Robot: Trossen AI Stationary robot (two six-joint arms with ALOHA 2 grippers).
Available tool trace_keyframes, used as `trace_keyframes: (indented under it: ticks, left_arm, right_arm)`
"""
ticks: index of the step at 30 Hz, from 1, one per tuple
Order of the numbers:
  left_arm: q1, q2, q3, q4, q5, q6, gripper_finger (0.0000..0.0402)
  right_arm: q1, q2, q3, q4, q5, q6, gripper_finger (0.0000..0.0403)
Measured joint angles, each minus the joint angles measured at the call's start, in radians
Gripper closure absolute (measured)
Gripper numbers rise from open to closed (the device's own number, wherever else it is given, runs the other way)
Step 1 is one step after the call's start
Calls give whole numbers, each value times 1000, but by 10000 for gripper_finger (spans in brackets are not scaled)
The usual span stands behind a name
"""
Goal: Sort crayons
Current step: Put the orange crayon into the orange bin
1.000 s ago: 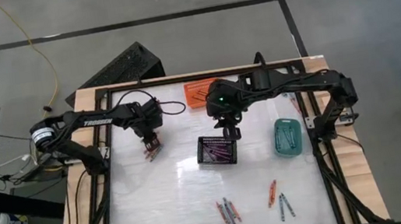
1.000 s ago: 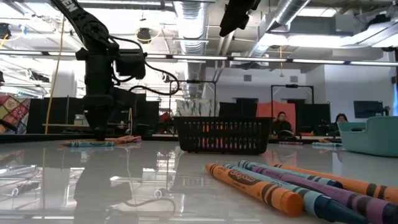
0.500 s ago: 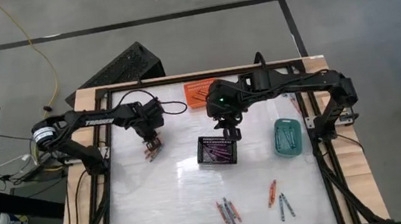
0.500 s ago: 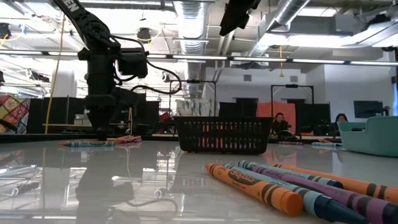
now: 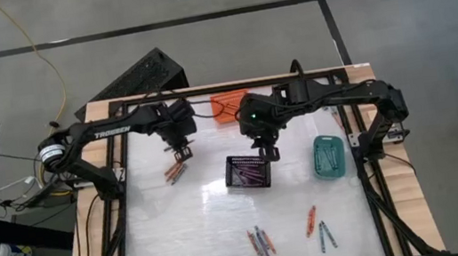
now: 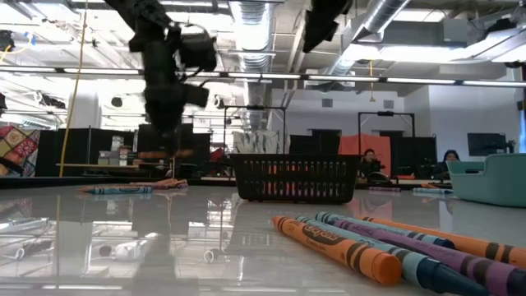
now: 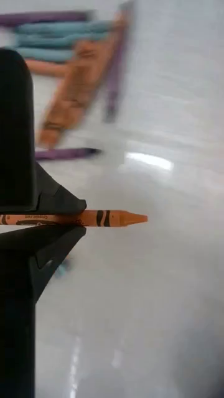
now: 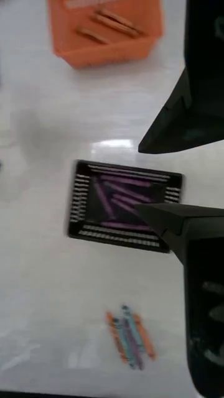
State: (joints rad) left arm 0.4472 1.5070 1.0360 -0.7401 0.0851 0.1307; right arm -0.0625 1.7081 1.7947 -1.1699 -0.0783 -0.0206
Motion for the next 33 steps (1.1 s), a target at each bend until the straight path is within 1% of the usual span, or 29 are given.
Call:
trace_keyframes:
  ticks: [5,9,13,16,20,22,30,33]
  left_arm:
    - [-56,0,108,21,80,-12,401]
    - [-93,0,167,89,118,-39,401]
    - [-107,0,208,187,164,-76,401]
    - [-104,0,225,243,165,-81,401]
    - [-73,9,231,321,116,-27,401]
    - [-45,28,232,367,116,-11,401]
    - [63,174,232,473,143,1,401]
    - [94,233,269,462,144,35,401]
  right_arm:
    - [48,0,0,-73,18,23,271]
    - [85,0,0,-107,54,48,271]
    - [109,0,0,-141,85,84,271]
    - [121,0,0,-152,102,123,271]
    - [146,-1,0,-174,128,191,271]
    - [165,-2,0,-176,146,220,271]
    - [256,-2,0,-200,270,359,271]
    - [288,-2,0,-241,302,427,271]
